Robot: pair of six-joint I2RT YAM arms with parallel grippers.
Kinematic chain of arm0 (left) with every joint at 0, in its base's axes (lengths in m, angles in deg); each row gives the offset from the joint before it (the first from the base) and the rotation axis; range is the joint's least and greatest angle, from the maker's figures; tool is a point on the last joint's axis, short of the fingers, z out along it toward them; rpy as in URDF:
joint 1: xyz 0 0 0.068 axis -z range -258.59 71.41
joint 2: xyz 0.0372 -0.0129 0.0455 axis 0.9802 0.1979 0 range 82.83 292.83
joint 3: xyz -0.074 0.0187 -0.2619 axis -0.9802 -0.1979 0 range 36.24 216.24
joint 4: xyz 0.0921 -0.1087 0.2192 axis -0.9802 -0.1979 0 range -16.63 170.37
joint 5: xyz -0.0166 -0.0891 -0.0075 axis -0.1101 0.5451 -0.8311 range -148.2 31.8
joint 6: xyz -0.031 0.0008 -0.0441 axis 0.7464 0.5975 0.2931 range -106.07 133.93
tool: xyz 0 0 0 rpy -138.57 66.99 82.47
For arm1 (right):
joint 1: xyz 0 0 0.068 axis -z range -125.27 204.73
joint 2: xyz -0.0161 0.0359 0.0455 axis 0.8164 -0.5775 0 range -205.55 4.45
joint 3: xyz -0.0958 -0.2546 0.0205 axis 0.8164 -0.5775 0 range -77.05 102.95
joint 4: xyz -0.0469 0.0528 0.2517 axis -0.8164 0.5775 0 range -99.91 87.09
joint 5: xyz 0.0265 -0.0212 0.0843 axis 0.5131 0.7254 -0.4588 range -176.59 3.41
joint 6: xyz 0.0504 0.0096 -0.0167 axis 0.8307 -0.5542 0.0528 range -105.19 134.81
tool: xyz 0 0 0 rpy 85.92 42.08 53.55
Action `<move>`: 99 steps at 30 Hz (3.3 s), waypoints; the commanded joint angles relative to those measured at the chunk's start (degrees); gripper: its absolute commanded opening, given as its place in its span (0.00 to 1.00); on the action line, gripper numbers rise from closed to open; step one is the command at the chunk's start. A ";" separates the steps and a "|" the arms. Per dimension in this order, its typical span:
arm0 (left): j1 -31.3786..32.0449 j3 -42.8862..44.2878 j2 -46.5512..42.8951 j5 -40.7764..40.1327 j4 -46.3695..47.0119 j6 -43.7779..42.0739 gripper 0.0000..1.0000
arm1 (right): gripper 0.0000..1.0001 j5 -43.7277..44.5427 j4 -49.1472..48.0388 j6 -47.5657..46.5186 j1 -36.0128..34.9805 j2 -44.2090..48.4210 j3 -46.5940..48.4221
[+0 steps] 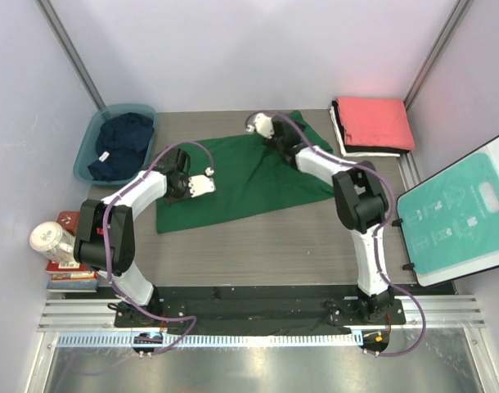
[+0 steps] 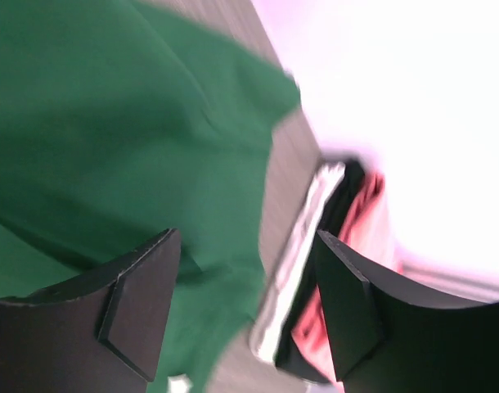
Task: Fold and stack the t-shirts
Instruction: Fold the flattened tshirt in 1/3 of the way
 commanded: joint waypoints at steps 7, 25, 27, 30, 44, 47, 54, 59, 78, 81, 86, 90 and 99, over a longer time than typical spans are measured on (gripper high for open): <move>0.19 0.21 -2.34 5.86 -7.31 -6.55 0.00 | 0.15 -20.02 45.49 -2.53 12.69 16.78 -6.26; 0.98 0.39 4.43 3.93 -13.04 -9.10 0.00 | 0.01 -28.13 57.12 -2.00 17.18 10.38 -6.79; 1.07 0.47 4.95 3.32 -12.77 -8.84 0.00 | 0.01 -27.51 56.32 -1.65 17.71 8.80 -5.04; 1.07 0.21 4.96 3.31 -12.59 -8.75 0.00 | 0.01 -25.92 55.53 -2.09 18.58 7.39 -3.71; 1.68 -1.46 6.36 0.24 -10.22 -8.31 0.00 | 0.01 -20.65 54.30 -5.69 19.82 8.53 -0.20; 1.86 -1.20 6.97 0.06 -10.39 -8.31 0.00 | 0.01 -19.95 54.03 -6.31 20.08 7.48 -0.02; 2.65 -1.37 8.12 0.06 -10.31 -7.87 0.00 | 0.01 -19.15 52.89 -6.75 20.87 4.40 -0.63; 3.26 -1.98 9.09 -0.55 -9.52 -7.34 0.00 | 0.01 -20.03 51.40 -6.31 20.87 3.08 -3.53; 5.46 -18.85 -3.73 1.11 -6.44 -6.29 0.00 | 0.01 -23.11 50.34 -2.44 21.22 16.78 -25.59; 6.60 -22.54 -6.54 1.20 -6.53 -5.94 0.00 | 0.01 -22.84 50.43 -1.65 21.05 19.94 -29.28; 7.66 -26.32 -11.12 1.91 -6.88 -5.85 0.00 | 0.01 -23.37 52.18 -0.77 21.13 26.01 -35.34; 8.10 -30.27 -15.43 2.61 -8.19 -5.76 0.00 | 0.01 -23.37 54.21 0.37 21.14 32.33 -39.30; 8.45 -33.54 -25.36 4.37 -8.99 -6.99 0.00 | 0.01 -25.04 58.60 0.02 20.87 41.30 -45.28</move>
